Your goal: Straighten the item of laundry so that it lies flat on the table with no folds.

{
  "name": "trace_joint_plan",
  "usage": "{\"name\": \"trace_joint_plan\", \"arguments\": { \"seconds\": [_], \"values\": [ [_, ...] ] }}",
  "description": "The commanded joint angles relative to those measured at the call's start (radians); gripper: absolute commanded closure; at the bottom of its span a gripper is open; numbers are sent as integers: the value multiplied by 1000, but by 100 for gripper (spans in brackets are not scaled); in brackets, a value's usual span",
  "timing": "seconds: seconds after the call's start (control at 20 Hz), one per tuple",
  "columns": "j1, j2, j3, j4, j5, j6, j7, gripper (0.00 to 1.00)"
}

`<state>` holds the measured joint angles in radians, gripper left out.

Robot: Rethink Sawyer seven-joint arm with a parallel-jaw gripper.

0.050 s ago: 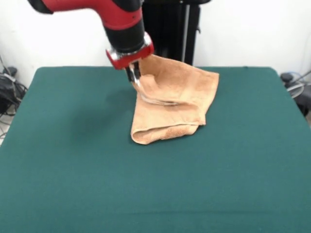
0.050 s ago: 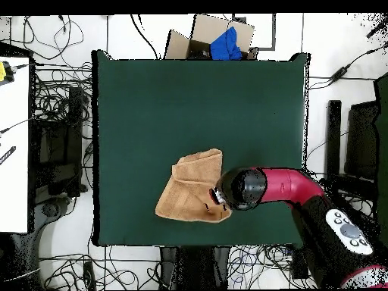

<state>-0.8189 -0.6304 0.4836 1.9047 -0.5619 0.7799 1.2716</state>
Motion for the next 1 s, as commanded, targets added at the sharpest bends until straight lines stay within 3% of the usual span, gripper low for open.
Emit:
{"name": "trace_joint_plan", "arguments": {
  "seconds": [0.05,0.4,0.7,1.0],
  "values": [
    [53,-62,-137,183,22,-128,308,100],
    [65,-110,-240,276,3,-230,325,100],
    [30,-108,-293,306,-24,-318,257,100],
    [-36,-79,-279,273,-49,-363,141,100]
  ]
}}
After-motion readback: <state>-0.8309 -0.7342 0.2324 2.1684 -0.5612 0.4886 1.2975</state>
